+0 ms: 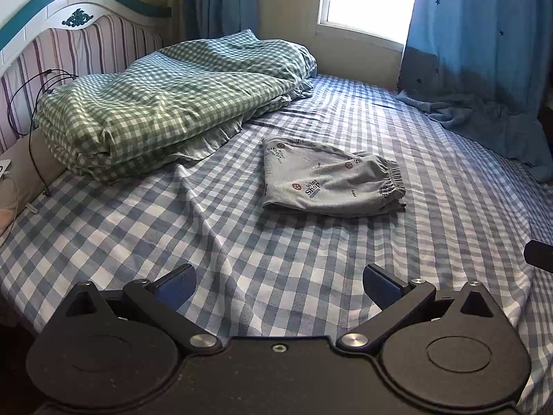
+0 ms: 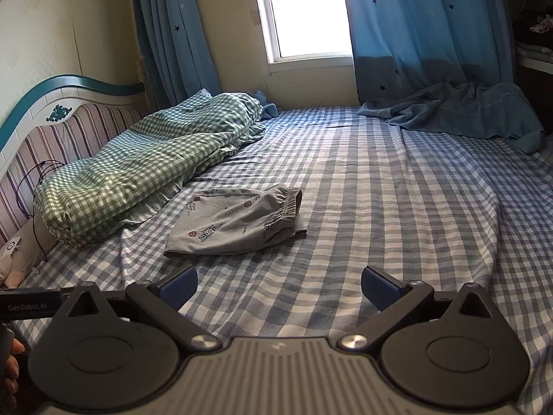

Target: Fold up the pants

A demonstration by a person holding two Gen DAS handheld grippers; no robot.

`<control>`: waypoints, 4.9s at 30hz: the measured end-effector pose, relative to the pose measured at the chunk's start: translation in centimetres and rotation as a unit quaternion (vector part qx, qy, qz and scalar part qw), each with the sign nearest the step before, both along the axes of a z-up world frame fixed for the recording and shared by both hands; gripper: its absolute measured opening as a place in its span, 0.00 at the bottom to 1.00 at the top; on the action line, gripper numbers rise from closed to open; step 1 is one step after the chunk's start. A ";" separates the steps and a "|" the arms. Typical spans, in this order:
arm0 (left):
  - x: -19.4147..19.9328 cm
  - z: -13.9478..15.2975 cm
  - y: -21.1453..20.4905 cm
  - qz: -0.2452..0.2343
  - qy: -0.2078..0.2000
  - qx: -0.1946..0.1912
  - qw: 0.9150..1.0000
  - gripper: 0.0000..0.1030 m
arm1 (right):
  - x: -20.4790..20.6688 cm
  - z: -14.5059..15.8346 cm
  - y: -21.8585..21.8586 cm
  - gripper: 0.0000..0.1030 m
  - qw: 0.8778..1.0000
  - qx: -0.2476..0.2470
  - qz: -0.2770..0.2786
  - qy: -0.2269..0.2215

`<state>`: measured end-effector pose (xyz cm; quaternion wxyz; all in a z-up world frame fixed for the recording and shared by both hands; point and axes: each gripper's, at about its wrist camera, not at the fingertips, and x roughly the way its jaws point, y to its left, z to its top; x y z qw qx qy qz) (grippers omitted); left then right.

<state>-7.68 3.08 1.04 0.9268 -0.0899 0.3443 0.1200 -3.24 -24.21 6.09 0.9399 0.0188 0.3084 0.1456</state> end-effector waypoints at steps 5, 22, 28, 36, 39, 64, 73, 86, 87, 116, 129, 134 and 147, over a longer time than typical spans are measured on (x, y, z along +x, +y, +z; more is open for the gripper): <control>0.6 -0.1 0.8 -0.021 0.009 -0.004 1.000 0.99 | -0.3 -0.2 0.6 1.00 1.000 0.002 -0.010 0.019; 1.0 -1.0 2.0 -0.067 0.030 -0.004 0.997 0.99 | -0.9 -1.2 2.4 1.00 0.997 -0.008 -0.043 0.066; 0.9 -1.1 2.0 -0.070 0.032 -0.006 0.997 0.99 | -0.9 -1.3 2.6 1.00 0.996 -0.008 -0.053 0.072; 0.9 -1.2 2.1 -0.070 0.033 -0.007 0.997 0.99 | -0.8 -1.4 2.7 1.00 0.996 -0.008 -0.054 0.074; 0.7 -1.3 2.0 -0.067 0.033 -0.008 0.997 0.99 | -0.8 -1.4 2.7 1.00 0.996 -0.008 -0.054 0.075; 0.6 -1.3 2.0 -0.066 0.035 -0.008 0.997 0.99 | -0.9 -1.5 2.6 1.00 0.996 -0.007 -0.053 0.078; 0.7 -1.3 2.2 -0.070 0.035 -0.007 0.997 0.99 | -0.8 -1.5 2.7 1.00 0.996 -0.008 -0.053 0.078; 0.5 -1.3 2.2 -0.064 0.038 -0.006 0.997 0.99 | -0.2 -1.6 2.2 1.00 0.996 -0.007 -0.042 0.081; 0.5 -1.3 2.2 -0.064 0.038 -0.005 0.997 0.99 | -0.2 -1.6 2.2 1.00 0.996 -0.007 -0.042 0.081; 1.1 -1.4 2.2 -0.066 0.041 -0.005 0.997 0.99 | 0.1 -1.9 1.9 1.00 0.996 -0.006 -0.038 0.085; 1.5 -1.5 1.2 -0.043 0.078 0.010 0.996 0.99 | 0.6 -2.2 -0.3 1.00 0.995 -0.008 -0.020 0.094; 1.8 -1.6 0.3 -0.046 0.090 0.008 0.995 0.99 | 0.9 -2.5 -1.2 1.00 0.995 -0.003 -0.006 0.100; 2.0 -1.8 -0.7 -0.032 0.109 -0.007 0.993 0.99 | 1.6 -2.9 -2.8 1.00 0.993 0.008 0.015 0.117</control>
